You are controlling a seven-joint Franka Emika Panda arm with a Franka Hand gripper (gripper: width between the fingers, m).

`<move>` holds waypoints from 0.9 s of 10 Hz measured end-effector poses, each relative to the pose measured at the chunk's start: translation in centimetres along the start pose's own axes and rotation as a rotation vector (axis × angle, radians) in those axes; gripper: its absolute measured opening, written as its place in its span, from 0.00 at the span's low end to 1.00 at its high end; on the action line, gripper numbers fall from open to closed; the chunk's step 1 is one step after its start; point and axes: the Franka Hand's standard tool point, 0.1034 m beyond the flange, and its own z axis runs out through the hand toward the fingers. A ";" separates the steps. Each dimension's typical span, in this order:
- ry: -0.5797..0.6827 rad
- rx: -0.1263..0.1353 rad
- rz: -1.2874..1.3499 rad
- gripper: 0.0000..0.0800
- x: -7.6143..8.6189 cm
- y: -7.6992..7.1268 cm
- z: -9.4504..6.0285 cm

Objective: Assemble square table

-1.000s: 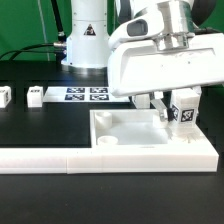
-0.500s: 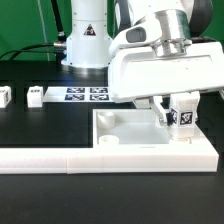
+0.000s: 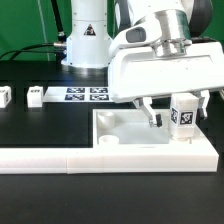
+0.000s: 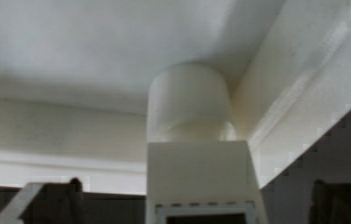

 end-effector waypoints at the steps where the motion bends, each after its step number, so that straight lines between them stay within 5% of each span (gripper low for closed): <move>1: 0.000 0.000 0.000 0.81 0.0 0.0 -0.1; 6: -0.007 0.001 -0.003 0.81 2.0 0.1 -3.1; 9: -0.039 0.005 0.000 0.81 2.6 0.4 -3.1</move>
Offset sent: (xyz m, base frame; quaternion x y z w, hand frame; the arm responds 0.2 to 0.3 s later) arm -0.0121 -0.0071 0.0239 -0.0082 -0.0339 -0.0058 0.9994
